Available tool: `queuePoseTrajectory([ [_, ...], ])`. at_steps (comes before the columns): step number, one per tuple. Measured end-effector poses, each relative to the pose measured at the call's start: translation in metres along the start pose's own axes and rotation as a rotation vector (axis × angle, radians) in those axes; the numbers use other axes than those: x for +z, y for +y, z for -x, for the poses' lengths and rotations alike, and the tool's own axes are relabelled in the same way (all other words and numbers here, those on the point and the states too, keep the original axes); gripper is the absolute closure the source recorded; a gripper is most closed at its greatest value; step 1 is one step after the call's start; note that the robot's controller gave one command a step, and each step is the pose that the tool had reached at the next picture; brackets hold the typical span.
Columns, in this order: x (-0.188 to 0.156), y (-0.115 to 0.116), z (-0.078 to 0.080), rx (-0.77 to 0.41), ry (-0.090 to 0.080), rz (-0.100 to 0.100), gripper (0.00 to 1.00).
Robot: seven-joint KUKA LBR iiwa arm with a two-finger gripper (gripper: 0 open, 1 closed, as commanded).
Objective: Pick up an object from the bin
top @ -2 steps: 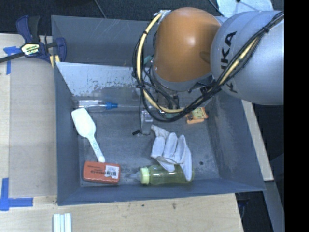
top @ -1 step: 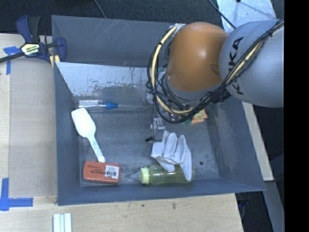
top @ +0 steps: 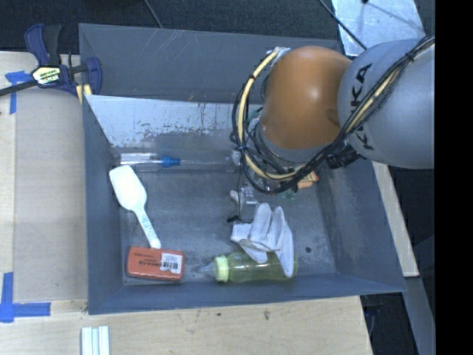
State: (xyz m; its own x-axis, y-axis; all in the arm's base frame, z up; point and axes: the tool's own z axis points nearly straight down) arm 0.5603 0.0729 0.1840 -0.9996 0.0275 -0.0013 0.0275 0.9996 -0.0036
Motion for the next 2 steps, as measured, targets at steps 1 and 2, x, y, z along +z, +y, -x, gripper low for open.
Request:
queuePoseTrajectory([
  [1, 0.027, -0.015, 0.008, -0.001, -0.003, 0.009, 0.0],
  [2, 0.07, -0.07, 0.005, 0.023, -0.003, 0.003, 0.0],
])
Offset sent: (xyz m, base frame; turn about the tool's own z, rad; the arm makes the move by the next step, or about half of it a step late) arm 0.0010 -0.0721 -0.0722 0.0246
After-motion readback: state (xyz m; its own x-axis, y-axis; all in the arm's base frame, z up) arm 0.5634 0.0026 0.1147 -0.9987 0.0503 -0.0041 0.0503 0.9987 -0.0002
